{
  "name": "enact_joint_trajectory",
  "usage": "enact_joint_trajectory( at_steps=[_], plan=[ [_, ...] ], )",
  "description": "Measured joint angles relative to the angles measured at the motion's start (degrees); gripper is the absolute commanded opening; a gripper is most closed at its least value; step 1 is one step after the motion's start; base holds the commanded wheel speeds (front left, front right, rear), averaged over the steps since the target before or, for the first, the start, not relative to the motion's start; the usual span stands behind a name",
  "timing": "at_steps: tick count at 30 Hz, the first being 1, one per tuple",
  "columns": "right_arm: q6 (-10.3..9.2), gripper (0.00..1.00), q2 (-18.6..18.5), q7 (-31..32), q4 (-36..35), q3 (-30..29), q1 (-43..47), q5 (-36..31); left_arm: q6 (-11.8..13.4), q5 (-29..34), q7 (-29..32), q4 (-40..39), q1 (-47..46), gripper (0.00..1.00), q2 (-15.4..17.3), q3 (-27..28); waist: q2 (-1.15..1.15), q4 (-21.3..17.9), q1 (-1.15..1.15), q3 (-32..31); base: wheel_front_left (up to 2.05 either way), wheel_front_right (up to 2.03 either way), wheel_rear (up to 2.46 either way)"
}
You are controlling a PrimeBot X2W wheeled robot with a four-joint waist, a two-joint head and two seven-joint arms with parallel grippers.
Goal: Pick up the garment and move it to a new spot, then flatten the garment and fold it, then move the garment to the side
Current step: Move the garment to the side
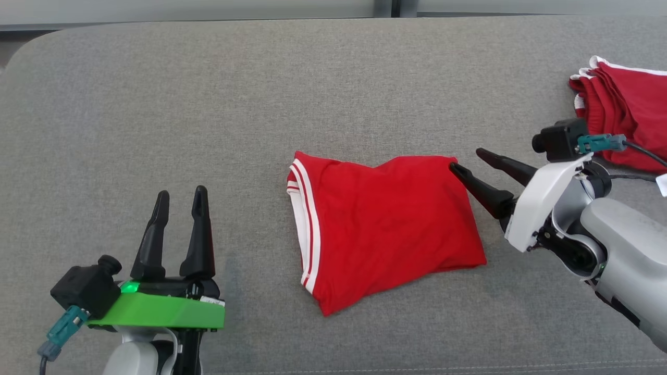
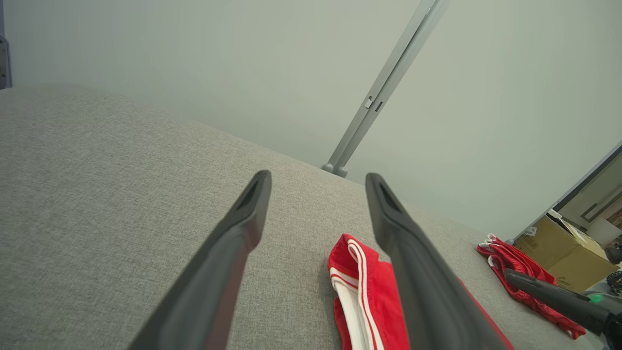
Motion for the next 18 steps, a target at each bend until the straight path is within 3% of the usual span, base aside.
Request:
enact_joint_trajectory(
  at_steps=[8,18],
  plan=[
    [0.00,1.00,-0.3,-2.5,0.1,0.1,4.9,2.9,0.0,0.8,0.0,-0.3,0.0,1.00,0.0,-0.6,0.00,-2.1,0.00,0.7,0.00,0.00,0.00],
    [0.00,1.00,-0.2,-3.1,0.2,0.9,5.7,4.4,0.0,1.4,0.0,-0.1,0.0,1.00,0.0,-2.4,0.00,-1.2,0.00,1.7,0.00,0.00,0.00]
  ],
)
